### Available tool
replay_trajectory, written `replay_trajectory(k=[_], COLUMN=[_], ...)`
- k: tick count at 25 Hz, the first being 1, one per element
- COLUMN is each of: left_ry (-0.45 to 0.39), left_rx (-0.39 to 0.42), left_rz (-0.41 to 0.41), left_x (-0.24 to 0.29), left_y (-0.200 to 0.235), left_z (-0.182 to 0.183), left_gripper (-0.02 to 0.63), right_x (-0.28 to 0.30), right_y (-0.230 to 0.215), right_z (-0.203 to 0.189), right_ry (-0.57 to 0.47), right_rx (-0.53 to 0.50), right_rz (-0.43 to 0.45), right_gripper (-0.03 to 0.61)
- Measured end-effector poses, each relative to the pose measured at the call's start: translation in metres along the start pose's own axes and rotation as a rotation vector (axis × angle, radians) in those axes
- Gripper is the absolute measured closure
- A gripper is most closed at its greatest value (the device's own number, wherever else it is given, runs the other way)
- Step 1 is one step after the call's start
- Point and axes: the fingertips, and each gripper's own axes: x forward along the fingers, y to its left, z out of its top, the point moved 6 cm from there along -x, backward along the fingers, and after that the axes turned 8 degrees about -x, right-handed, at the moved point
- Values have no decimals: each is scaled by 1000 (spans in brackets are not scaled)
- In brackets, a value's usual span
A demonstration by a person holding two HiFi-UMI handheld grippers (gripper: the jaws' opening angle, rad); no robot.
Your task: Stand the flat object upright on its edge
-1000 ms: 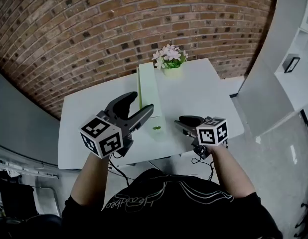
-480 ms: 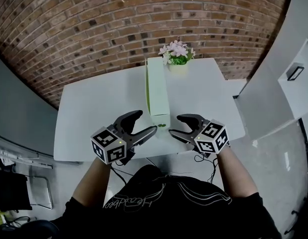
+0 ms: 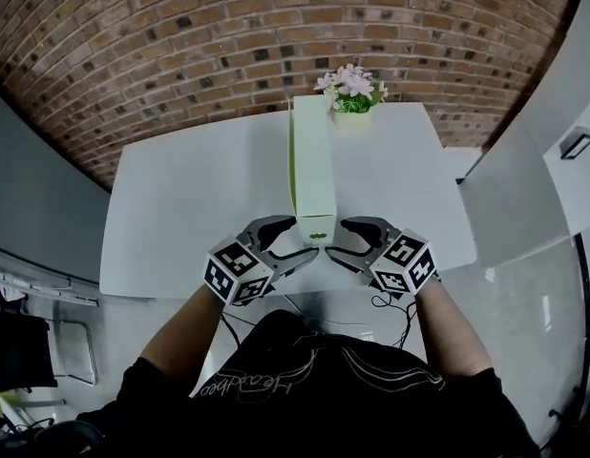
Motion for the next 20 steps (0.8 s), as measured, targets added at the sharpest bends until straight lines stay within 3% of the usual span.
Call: replay_trajectory(k=[2, 6, 20], left_ry=[-6, -7, -8], left_rx=[-6, -18, -68], left_rz=[11, 23, 84], left_x=[2, 3, -8], left_y=[2, 1, 5], left_z=[-1, -3, -6], left_gripper=[364, 364, 383], right_x=[4, 12, 29], right_y=[1, 3, 1], right_z=[-3, -7, -1], right_ry=[16, 46, 32], right_rx=[-26, -78, -95], right_rz=[7, 17, 62], right_gripper=[316, 318, 356])
